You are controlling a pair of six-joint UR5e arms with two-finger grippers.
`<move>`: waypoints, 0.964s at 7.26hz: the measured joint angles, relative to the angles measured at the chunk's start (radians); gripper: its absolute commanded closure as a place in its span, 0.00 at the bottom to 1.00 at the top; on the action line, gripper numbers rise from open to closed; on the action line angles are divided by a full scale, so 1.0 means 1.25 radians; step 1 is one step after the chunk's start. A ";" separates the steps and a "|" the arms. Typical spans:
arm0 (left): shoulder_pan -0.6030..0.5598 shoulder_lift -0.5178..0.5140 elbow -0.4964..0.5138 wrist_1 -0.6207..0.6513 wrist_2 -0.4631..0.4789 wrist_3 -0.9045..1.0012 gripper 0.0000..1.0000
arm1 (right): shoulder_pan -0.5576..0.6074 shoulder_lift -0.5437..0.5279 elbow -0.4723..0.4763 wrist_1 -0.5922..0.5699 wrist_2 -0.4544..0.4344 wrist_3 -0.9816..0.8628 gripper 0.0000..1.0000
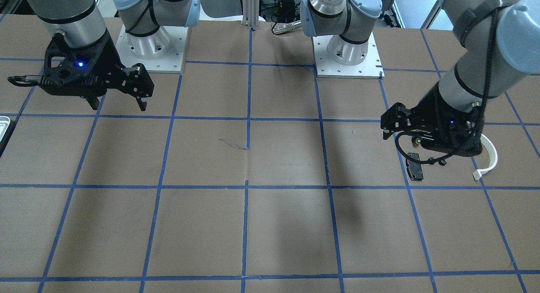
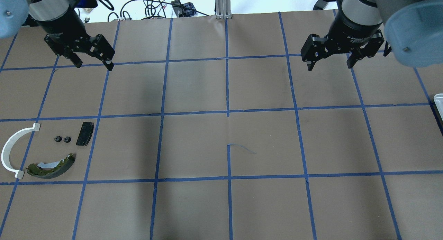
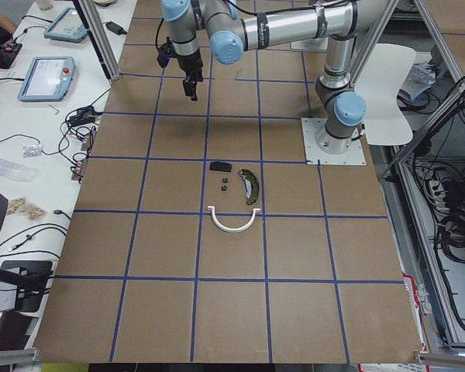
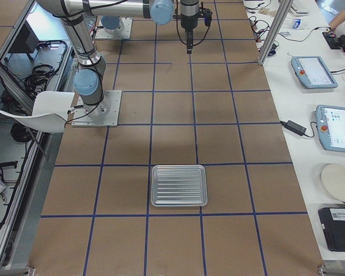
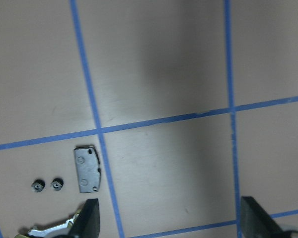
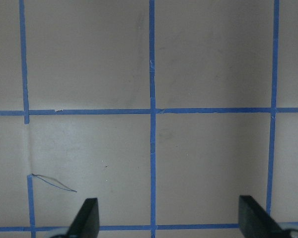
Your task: Place bearing gear from tray to pile
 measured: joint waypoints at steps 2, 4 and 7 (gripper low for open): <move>-0.050 0.052 -0.051 -0.004 -0.032 -0.096 0.00 | 0.000 -0.003 0.001 -0.004 0.000 -0.001 0.00; -0.080 0.089 -0.086 0.005 -0.029 -0.121 0.00 | 0.000 -0.003 0.001 -0.004 0.000 -0.001 0.00; -0.084 0.129 -0.122 0.011 0.017 -0.116 0.00 | 0.000 -0.003 0.001 -0.004 0.000 -0.001 0.00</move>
